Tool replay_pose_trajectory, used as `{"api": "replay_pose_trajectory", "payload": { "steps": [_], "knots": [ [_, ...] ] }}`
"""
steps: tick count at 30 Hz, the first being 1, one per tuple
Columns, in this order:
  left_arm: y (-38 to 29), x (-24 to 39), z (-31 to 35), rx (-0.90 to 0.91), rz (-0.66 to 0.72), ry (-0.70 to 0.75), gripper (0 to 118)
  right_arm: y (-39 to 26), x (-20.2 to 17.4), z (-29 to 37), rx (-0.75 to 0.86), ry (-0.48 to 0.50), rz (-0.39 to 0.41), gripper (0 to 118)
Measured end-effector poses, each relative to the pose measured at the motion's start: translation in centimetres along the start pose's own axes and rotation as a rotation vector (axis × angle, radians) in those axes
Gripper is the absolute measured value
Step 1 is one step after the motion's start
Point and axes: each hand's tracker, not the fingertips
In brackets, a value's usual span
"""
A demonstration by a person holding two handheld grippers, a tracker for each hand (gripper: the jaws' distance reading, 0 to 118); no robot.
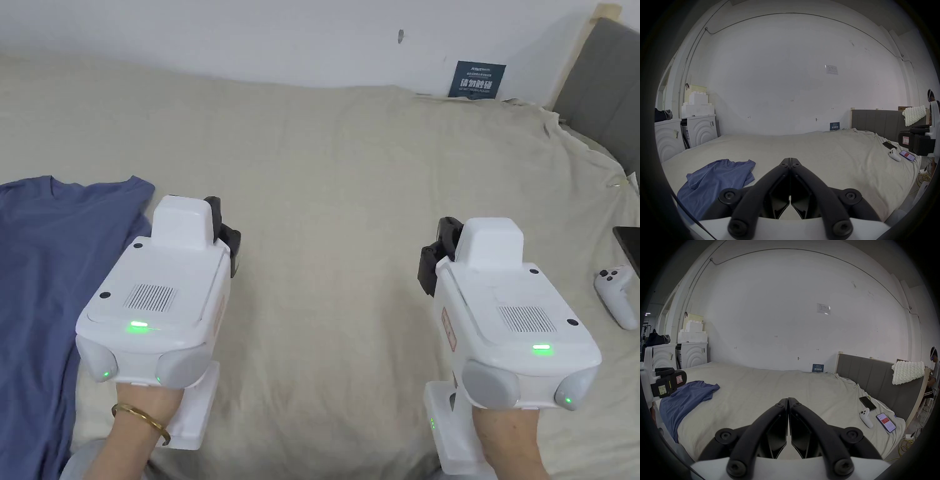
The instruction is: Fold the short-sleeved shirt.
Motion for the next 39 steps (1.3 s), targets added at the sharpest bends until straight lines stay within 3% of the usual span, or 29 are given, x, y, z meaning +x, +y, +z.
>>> {"api": "replay_pose_trajectory", "payload": {
  "steps": [8, 26, 37, 39],
  "knots": [
    [0.2, -2.6, 0.4, 0.000, 0.017, 0.065, 0, 1.3, -2.2, -1.0, 0.010, 0.049, 0.042, 1],
    [-0.7, -14.3, 6.2, -0.048, 0.032, 0.408, 0, 3.0, -17.1, -3.4, 0.041, 0.437, 0.062, 1],
    [-2.1, -17.6, 7.2, -0.082, 0.053, 0.484, 0, 3.0, -20.5, -3.5, 0.035, 0.510, 0.076, 1],
    [-2.4, -18.0, 6.7, -0.103, 0.058, 0.494, 12, 3.0, -20.5, -3.6, 0.030, 0.509, 0.073, 1]
  ]
}}
